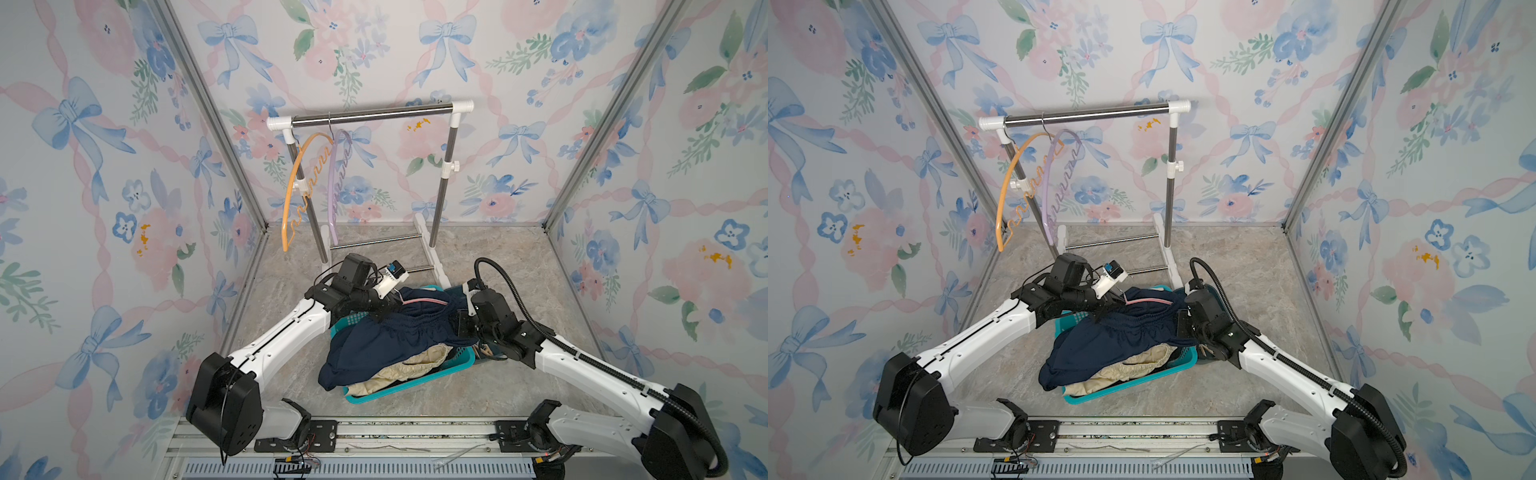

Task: Remove the clothespins securing shorts to the hanger
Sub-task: Pick up the hanger from the basket.

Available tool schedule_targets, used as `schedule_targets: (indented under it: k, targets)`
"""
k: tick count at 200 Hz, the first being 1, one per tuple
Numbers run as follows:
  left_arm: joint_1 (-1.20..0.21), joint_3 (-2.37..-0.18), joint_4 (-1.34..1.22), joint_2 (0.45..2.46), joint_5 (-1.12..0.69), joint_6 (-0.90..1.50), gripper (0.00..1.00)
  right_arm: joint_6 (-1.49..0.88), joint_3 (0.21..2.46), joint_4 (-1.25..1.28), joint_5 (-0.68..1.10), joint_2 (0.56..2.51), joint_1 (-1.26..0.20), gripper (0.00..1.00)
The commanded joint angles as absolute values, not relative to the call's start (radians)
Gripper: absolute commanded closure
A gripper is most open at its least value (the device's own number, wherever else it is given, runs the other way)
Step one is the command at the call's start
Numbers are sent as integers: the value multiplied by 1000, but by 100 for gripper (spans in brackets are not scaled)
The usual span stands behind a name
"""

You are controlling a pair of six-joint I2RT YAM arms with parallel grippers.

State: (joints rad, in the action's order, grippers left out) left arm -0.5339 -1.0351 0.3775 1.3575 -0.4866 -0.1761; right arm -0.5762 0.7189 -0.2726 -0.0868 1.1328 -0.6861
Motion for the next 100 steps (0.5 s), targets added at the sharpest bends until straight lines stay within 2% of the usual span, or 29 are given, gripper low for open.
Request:
schedule_targets:
  k: [1,28,41,57,100]
  targets:
    - [-538,-1056,395,1362,-512,-191,100,-581,727,-293,-65,1143,-705,65]
    - [-538,-1057,408,1381,-516,-190,100,-577,727,-295,-65,1139,-707,65]
    - [-537,-1069,429,1397,-493,-195,79,-578,725,-295,-65,1138,-706,65]
    - [-537,-1094,469,1427,-461,-210,68,-578,724,-293,-66,1136,-706,65]
    - [-538,-1139,540,1503,-336,-246,62,-578,720,-290,-65,1129,-709,65]
